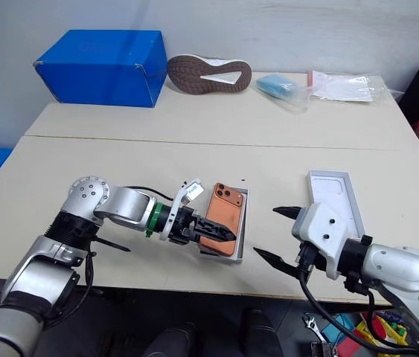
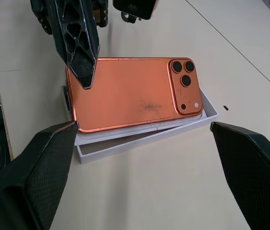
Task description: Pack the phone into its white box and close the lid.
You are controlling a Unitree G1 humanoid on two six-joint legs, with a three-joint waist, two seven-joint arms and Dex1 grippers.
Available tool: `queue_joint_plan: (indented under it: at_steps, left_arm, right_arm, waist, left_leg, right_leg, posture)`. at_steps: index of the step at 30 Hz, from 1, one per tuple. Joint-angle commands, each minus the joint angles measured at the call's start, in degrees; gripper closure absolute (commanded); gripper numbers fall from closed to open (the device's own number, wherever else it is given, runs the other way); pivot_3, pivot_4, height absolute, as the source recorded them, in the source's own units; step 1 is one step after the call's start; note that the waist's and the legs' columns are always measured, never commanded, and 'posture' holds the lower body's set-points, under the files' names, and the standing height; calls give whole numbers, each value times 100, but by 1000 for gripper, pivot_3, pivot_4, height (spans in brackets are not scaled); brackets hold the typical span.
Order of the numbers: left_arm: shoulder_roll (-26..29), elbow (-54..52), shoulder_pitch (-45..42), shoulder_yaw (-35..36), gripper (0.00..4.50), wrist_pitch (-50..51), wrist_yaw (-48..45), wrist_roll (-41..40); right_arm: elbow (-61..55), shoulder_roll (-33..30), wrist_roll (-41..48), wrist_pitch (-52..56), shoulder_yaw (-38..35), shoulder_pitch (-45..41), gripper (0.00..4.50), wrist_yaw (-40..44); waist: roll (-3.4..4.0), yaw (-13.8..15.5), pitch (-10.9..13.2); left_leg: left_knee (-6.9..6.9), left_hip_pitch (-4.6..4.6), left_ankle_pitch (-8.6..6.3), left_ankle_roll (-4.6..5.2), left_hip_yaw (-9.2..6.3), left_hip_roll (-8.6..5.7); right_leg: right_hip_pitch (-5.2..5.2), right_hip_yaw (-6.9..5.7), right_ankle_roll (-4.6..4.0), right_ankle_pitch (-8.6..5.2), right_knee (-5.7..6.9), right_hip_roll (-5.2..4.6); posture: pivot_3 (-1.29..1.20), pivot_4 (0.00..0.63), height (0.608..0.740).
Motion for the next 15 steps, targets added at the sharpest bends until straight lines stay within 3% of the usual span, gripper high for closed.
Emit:
queue_joint_plan:
  at_steps: [1,15]
  left_arm:
    - [97,-68,-204,-49,28,147,-369,-82]
    - [246,16,-320,-75,28,66,-476,-82]
  right_arm:
    - [-81,-3,-16,-127,35,-70,0,22]
    - [-42,29,-96,-197,131,-79,0,28]
  waist:
    - [0,1,0]
    - [0,0,0]
  left_leg:
    - [0,0,0,0,0,0]
    - [0,-1,0,0,0,0]
  right_leg:
    - [0,0,0,0,0,0]
    - [-1,0,0,0,0,-1]
  posture:
    - [0,150,740]
    - [0,150,740]
